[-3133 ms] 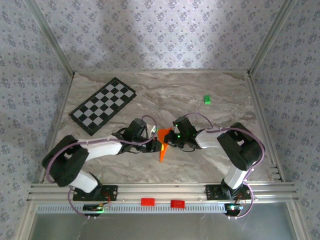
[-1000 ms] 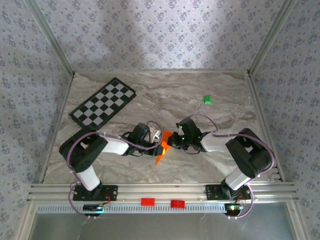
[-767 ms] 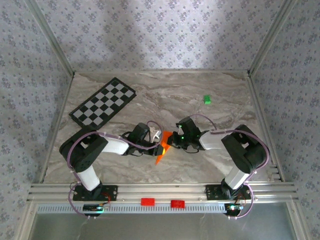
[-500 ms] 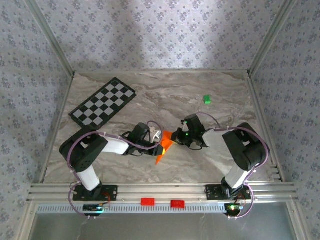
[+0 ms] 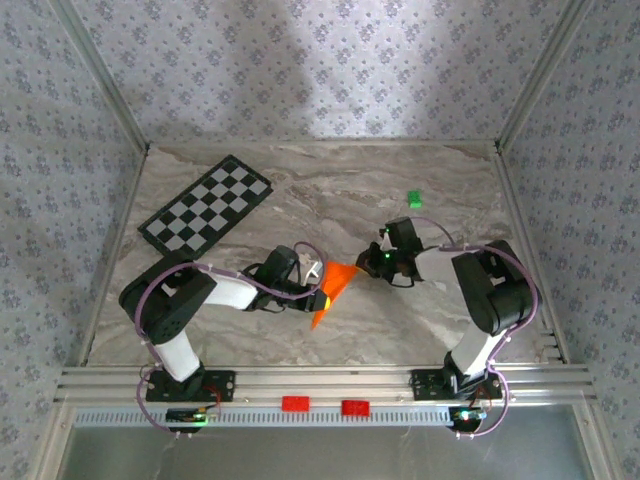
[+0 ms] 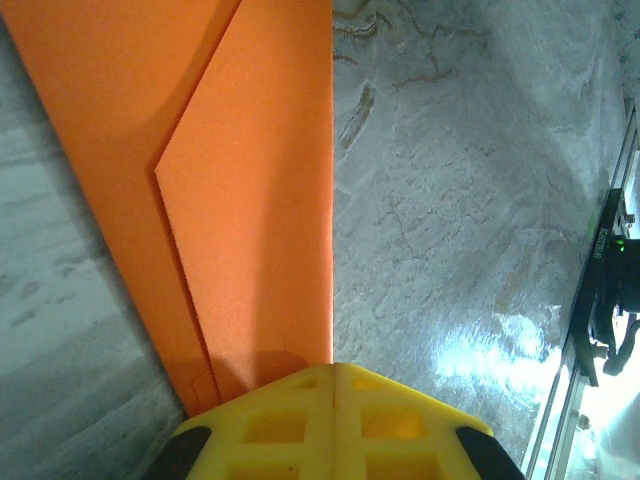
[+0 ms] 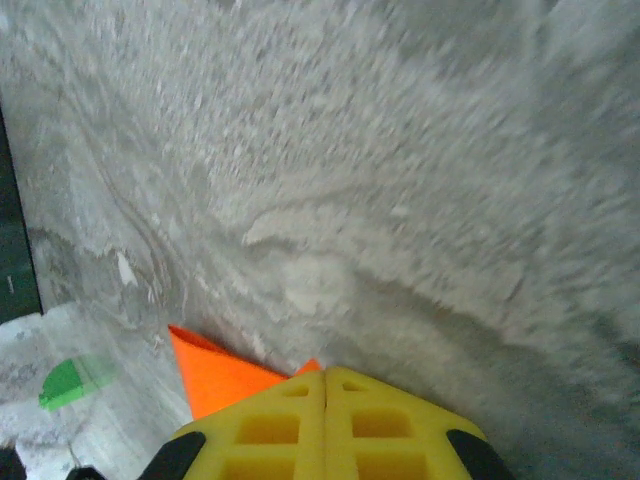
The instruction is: Fold a paper plane with a square sheet of paper (pick it up from the middle)
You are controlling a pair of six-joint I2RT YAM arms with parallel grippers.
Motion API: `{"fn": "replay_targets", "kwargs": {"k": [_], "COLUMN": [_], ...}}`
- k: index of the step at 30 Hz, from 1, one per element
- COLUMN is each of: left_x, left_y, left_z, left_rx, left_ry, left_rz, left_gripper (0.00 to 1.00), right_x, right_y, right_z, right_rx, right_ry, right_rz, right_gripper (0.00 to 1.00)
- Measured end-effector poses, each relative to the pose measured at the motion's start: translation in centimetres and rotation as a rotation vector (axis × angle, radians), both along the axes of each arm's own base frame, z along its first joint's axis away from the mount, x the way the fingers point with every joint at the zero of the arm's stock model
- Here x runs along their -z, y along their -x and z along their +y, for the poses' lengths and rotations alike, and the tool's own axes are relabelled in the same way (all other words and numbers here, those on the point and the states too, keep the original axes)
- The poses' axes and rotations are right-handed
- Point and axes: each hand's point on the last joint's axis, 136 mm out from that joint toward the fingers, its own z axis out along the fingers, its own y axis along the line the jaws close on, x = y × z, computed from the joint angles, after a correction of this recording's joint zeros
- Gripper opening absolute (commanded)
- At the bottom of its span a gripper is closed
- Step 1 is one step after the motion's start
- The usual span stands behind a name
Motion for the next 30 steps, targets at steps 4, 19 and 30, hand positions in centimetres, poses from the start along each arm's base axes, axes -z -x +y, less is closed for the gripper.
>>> {"fn": "replay_targets", "kwargs": {"k": [4, 19, 30], "left_x": [0.0, -0.5, -0.7], "left_y": [0.0, -0.1, -0.1], "left_z": [0.0, -0.1, -0.2], "left_rx": [0.0, 0.0, 0.001], "left_ry": [0.0, 0.008, -0.001], "left_rz": [0.0, -0.008, 0.005], "left_gripper": [0.0, 0.0, 0.0], "right_x": [0.0, -5.7, 0.1], "right_y": [-0.6, 0.7, 3.3], "right_z": [-0.9, 2.5, 3.9], "right_rx": [0.028, -0.08, -0.123], "right_ry": [0.008, -0.013, 0.013], "right_rz": [0.009, -0.13, 0.011], "right_gripper": [0.06, 0.07, 0.02]}}
